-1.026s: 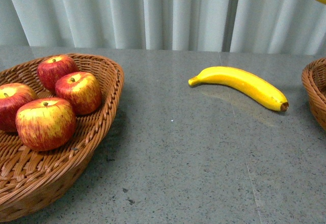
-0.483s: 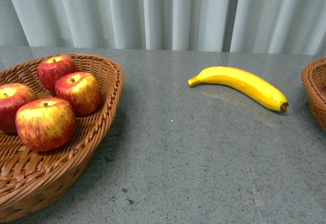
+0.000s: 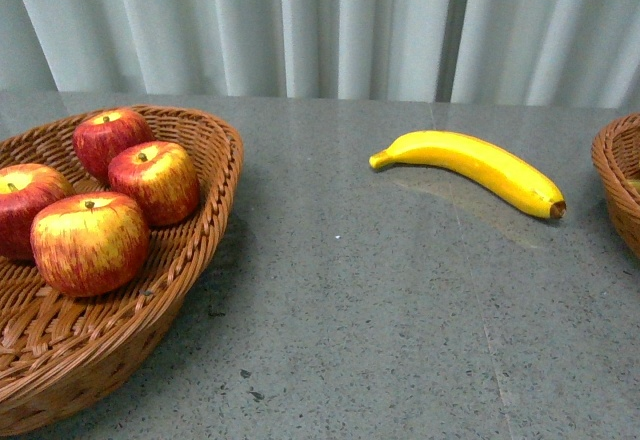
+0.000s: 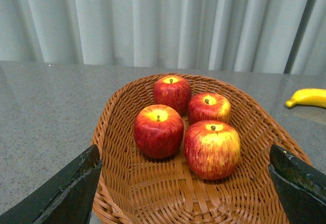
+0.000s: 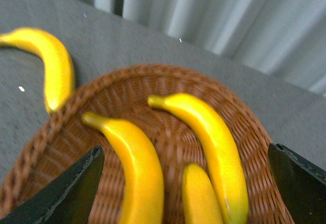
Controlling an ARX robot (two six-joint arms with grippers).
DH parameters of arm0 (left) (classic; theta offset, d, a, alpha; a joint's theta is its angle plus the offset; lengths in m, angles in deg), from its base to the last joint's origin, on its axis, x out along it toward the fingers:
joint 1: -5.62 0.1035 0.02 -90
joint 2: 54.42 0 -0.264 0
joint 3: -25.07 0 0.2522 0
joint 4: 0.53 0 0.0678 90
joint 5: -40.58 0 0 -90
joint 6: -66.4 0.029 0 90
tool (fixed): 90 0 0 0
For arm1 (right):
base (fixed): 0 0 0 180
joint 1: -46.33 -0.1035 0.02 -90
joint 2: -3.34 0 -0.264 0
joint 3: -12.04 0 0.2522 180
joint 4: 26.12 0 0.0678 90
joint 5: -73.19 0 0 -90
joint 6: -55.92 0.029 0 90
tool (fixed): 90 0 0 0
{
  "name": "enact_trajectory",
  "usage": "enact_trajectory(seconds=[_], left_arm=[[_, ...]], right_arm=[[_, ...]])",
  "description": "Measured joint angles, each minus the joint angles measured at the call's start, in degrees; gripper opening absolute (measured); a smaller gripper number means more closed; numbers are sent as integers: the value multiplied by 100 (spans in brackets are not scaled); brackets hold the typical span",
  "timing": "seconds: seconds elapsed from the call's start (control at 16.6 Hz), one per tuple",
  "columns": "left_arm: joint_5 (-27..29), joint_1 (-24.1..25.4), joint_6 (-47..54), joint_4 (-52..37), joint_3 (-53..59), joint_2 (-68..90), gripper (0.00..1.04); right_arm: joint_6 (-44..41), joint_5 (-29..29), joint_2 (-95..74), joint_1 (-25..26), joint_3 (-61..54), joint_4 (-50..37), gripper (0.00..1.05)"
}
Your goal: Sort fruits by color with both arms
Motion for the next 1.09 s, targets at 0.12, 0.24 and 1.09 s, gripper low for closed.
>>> enact_trajectory(seconds=[0.12, 0.24, 1.09], left_arm=[[0, 0, 0, 0, 0, 0, 98], [-2, 0, 0, 0, 0, 0, 98], [-2, 0, -2, 0, 0, 0, 98]], right_arm=[[304, -149, 138, -525, 350, 94, 98], [667, -664, -68, -1499, 881, 85, 98], [1014, -1169, -4907, -3237, 5095, 1982, 98]])
